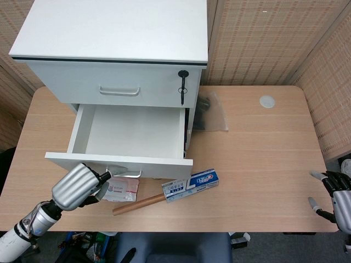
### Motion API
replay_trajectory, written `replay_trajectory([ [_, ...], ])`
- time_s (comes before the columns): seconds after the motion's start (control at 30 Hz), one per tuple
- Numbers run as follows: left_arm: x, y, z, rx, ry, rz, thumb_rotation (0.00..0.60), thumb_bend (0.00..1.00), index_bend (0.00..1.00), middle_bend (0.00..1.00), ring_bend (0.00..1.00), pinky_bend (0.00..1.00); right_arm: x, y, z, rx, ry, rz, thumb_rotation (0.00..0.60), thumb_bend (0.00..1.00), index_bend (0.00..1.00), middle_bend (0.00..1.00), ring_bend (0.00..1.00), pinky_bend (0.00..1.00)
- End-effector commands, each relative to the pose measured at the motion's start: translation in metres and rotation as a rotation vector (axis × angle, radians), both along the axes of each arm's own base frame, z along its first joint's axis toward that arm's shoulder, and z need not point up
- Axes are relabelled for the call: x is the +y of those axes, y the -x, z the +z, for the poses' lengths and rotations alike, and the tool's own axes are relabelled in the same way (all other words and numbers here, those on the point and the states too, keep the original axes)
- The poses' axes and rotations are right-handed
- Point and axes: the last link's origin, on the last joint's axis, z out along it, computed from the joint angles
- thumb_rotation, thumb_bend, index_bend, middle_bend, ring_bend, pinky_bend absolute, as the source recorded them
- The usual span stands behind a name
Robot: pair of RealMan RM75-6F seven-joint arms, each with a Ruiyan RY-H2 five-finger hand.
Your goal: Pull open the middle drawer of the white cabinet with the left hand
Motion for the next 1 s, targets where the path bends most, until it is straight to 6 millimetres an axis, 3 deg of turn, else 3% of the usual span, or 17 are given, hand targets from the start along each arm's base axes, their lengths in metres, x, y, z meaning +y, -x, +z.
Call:
replay_trajectory([
  [0.03, -0.006, 0.005, 0.007, -0.015, -0.009, 0.015, 0.600, 0.68, 0.21, 0.88, 0.88, 1.00, 0.000, 0.000, 0.000, -0.001, 0.000, 0.001, 0.600, 0.24, 0.24, 0.31, 0.19, 0.17],
  [0.3, -0.024, 0.027, 0.022, -0.013, -0.062, 0.068, 0.600, 0.68, 0.28, 0.84, 0.81, 1.00, -0.002, 0.000, -0.001, -0.003, -0.006, 0.000, 0.600, 0.24, 0.24, 0.31, 0.19, 0.17],
  [0.57, -0.038, 0.059, 0.026, -0.009, -0.115, 0.192, 0.600, 0.68, 0.53, 0.76, 0.71, 0.97, -0.005, 0.000, -0.002, -0.004, -0.012, 0.000, 0.600, 0.24, 0.24, 0.31, 0.19, 0.17],
  [1.0, -0.045, 0.135, 0.015, 0.122, -0.323, 0.470, 0.600, 0.64, 0.54, 0.69, 0.63, 0.73, -0.011, -0.001, -0.005, -0.003, -0.033, 0.010, 0.600, 0.24, 0.24, 0.31, 0.19, 0.17],
])
